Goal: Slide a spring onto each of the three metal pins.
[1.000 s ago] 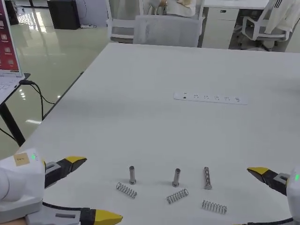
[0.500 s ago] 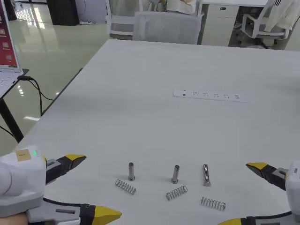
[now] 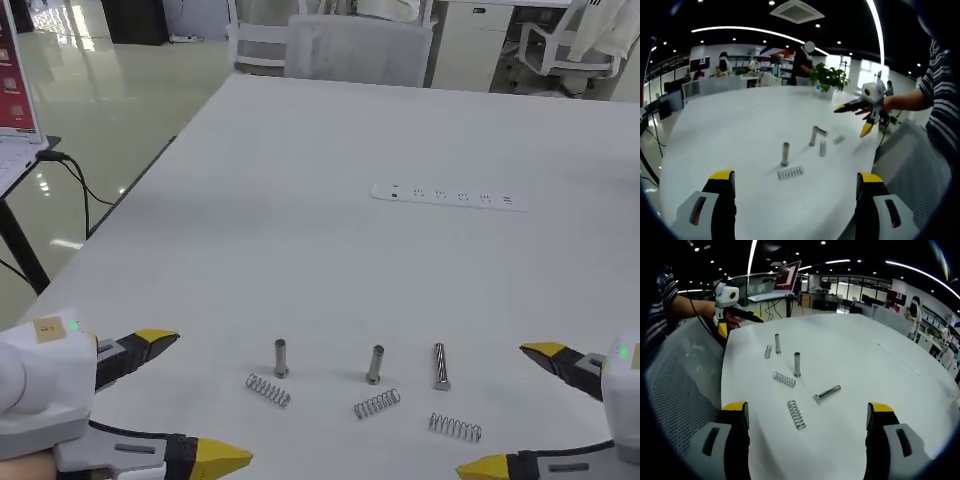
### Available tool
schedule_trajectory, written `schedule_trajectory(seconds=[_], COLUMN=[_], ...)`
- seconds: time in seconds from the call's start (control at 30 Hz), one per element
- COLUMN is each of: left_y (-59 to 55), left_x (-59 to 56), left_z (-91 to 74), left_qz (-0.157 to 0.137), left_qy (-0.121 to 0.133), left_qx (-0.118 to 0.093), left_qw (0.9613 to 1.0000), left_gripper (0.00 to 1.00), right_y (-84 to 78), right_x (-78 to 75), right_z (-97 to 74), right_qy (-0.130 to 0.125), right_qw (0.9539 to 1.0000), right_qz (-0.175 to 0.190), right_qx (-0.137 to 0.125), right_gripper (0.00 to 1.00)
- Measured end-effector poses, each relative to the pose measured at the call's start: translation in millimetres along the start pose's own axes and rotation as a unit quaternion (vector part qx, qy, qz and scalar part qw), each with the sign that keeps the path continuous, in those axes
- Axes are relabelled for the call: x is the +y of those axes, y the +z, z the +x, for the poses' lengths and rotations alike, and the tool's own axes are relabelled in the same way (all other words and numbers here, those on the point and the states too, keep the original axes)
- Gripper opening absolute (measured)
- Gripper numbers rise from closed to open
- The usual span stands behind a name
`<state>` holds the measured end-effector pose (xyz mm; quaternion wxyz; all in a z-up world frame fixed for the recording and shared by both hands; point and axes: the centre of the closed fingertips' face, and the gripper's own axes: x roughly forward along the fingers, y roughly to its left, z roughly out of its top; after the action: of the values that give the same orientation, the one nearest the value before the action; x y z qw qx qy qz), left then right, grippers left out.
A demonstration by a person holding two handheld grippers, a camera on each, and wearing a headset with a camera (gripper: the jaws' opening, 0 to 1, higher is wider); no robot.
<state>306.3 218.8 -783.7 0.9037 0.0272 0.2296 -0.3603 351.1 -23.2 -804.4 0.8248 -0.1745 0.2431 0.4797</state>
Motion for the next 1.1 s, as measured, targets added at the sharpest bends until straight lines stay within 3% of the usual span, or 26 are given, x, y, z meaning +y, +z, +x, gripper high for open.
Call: schedule_trajectory(seconds=[0.33, 0.53, 0.6, 0.7, 0.8, 0.93, 1.1], left_y=[1.1, -0.1, 0.1, 0.1, -0.2, -1.2, -2.2], left_x=[1.6, 1.3, 0.9, -0.6, -1.2, -1.7, 0.2], left_z=[1.2, 0.8, 0.7, 0.6, 0.5, -0.2, -2.1], left_qz=[0.001, 0.001, 0.002, 0.002, 0.001, 0.001, 0.000], left_qy=[0.001, 0.001, 0.001, 0.000, 0.000, -0.001, 0.000], left_qx=[0.001, 0.004, 0.004, 0.005, 0.005, 0.007, 0.009], left_qw=[1.0000, 1.0000, 1.0000, 1.0000, 1.0000, 1.0000, 1.0000], left_gripper=[0.98, 0.98, 0.98, 0.98, 0.98, 0.98, 0.98], right_y=[20.9, 22.5, 25.2, 20.8, 22.6, 20.4, 17.3], right_x=[-14.2, -29.5, -33.2, -39.2, -41.8, -48.6, -55.7], right_z=[9.0, 14.7, 17.9, 22.4, 27.7, 33.4, 39.8], right_qy=[-0.010, -0.027, -0.030, -0.041, -0.044, -0.052, -0.056], right_qw=[0.9987, 0.9970, 0.9964, 0.9952, 0.9946, 0.9905, 0.9821], right_qz=[0.046, 0.072, 0.078, 0.088, 0.093, 0.123, 0.173], right_qx=[-0.022, -0.011, -0.012, 0.013, 0.017, 0.035, 0.050], right_gripper=[0.89, 0.73, 0.71, 0.66, 0.65, 0.56, 0.42])
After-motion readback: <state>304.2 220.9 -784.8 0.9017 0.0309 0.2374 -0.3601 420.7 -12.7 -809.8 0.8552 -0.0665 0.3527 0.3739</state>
